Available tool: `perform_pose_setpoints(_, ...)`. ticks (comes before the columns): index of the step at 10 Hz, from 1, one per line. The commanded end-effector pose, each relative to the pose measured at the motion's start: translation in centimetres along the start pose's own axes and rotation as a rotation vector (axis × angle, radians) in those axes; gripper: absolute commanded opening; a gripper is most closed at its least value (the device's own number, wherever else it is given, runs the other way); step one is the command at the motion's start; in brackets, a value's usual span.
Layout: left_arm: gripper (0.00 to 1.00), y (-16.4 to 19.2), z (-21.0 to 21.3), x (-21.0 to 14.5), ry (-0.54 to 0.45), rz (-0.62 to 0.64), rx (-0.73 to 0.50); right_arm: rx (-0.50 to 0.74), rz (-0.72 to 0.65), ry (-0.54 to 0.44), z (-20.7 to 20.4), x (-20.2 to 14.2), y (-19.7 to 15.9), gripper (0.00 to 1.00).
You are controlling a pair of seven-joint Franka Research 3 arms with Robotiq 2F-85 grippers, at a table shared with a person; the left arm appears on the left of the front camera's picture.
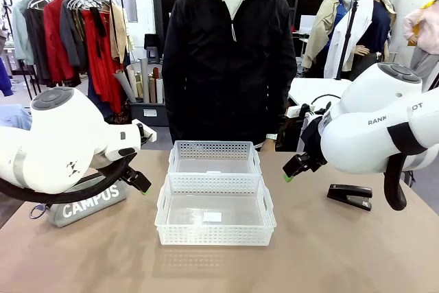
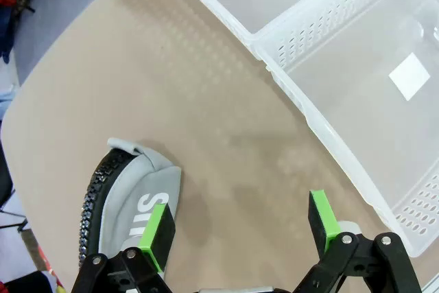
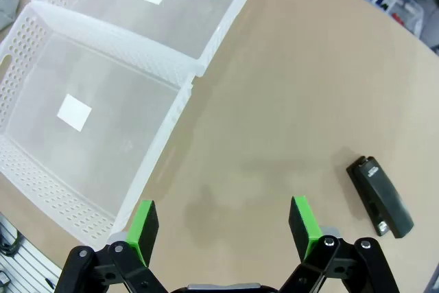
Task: Distribute items into two baskets.
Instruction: Pick up the Pencil pouch that the person points to.
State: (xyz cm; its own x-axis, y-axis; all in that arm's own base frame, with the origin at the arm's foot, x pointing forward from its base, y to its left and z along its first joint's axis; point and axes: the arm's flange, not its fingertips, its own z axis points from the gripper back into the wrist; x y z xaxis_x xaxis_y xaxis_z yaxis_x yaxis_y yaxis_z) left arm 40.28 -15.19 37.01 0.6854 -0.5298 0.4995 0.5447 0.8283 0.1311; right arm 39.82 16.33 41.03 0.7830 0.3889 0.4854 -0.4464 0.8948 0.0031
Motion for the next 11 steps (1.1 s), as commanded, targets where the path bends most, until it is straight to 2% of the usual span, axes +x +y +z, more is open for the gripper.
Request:
perform_pose_setpoints(1, 1.0, 0.0, 0.0, 0.0, -0.001, 0.001, 0.0, -0.008, -0.012, 0.001, 0.0, 0.0, 0.1, 1.0)
perform_pose_setpoints(2, 1.0, 0.0, 0.0, 0.0, 0.0, 0.0, 0.0, 0.0, 0.0, 0.0, 0.0, 0.0, 0.0, 1.0)
perform_pose_setpoints(6, 1.0, 2.7, 5.6, 0.9, -0.043, 0.062, -0.024, 0.044, -0.012, -0.011, 4.3, 0.2, -2.0, 1.0)
perform_pose_setpoints(8, 1.0, 4.7, 10.4, 1.5, -0.061, 0.067, -0.123, 0.068, -0.032, -0.048, 7.5, -0.1, -4.2, 1.0)
perform_pose_setpoints(9, 1.0, 6.1, 12.4, 1.4, -0.052, 0.061, -0.114, 0.082, -0.053, -0.085, 9.4, -0.3, -5.4, 1.0)
perform_pose_setpoints(11, 1.0, 9.4, 16.4, 0.9, -0.09, 0.081, -0.201, 0.15, -0.07, -0.114, 12.8, -0.8, -8.5, 1.0)
